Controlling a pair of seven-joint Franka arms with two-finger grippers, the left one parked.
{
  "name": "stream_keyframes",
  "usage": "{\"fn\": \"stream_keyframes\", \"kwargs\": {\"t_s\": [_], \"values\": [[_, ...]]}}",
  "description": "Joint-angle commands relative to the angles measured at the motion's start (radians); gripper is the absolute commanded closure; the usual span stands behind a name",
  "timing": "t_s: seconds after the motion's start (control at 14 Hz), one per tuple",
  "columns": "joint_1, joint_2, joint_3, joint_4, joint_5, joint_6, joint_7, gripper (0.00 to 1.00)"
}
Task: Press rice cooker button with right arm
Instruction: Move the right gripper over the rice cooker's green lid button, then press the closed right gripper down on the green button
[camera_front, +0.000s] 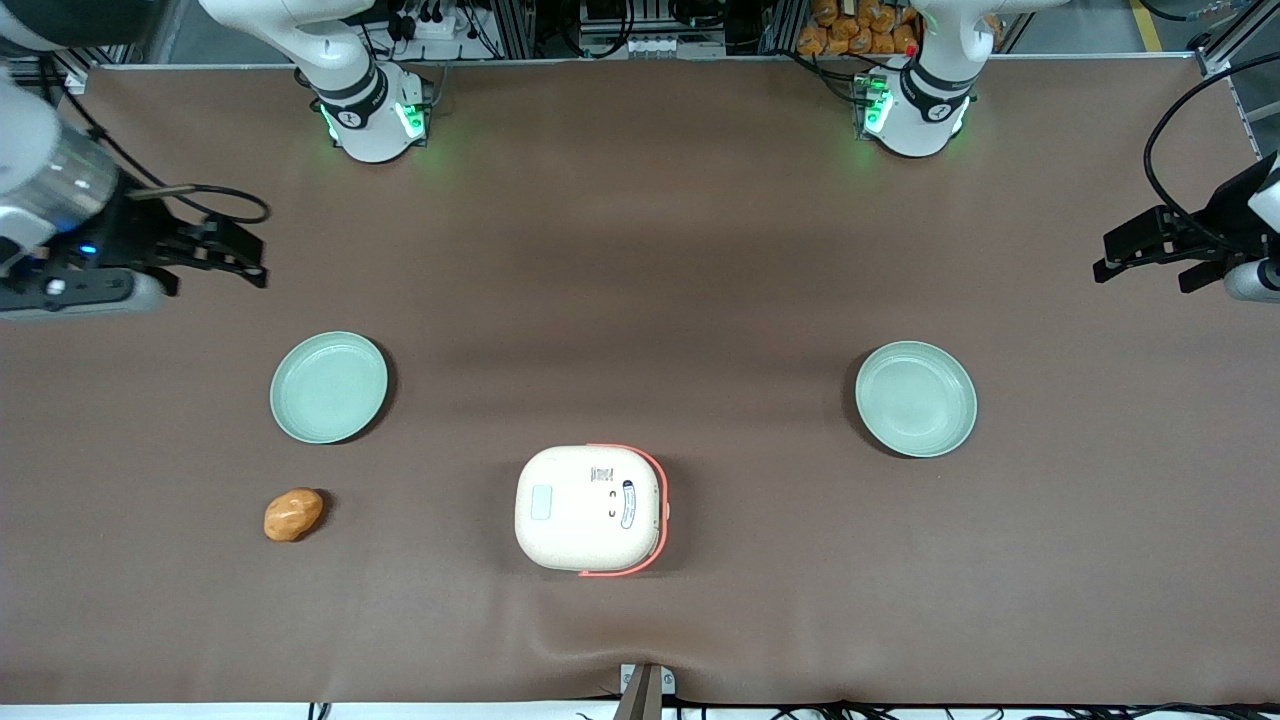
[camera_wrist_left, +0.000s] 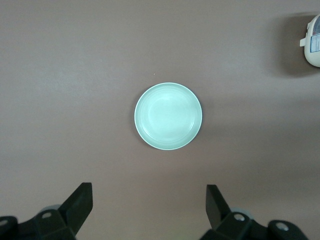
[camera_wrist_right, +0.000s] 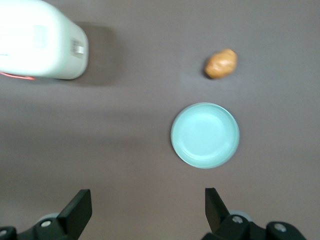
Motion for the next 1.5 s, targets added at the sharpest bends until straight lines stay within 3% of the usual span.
{"fn": "stream_keyframes", "kwargs": {"t_s": [0.0, 0.21, 0.36, 0.57, 0.64, 1.43], "values": [[0.061, 0.06, -0.005, 0.016, 0.07, 0.127, 0.018, 0.0], [0.115, 0.129, -0.007, 0.022, 0.093, 0.354, 0.032, 0.0], [0.147, 0.19, -0.01, 0.062, 0.093, 0.401, 0.036, 0.28], [0.196, 0.282, -0.014, 0.077, 0.092, 0.578, 0.051, 0.88], [0.206, 0.307, -0.016, 0.077, 0.092, 0.638, 0.05, 1.0], [0.282, 0.548, -0.027, 0.093, 0.101, 1.0, 0.059, 1.0]]}}
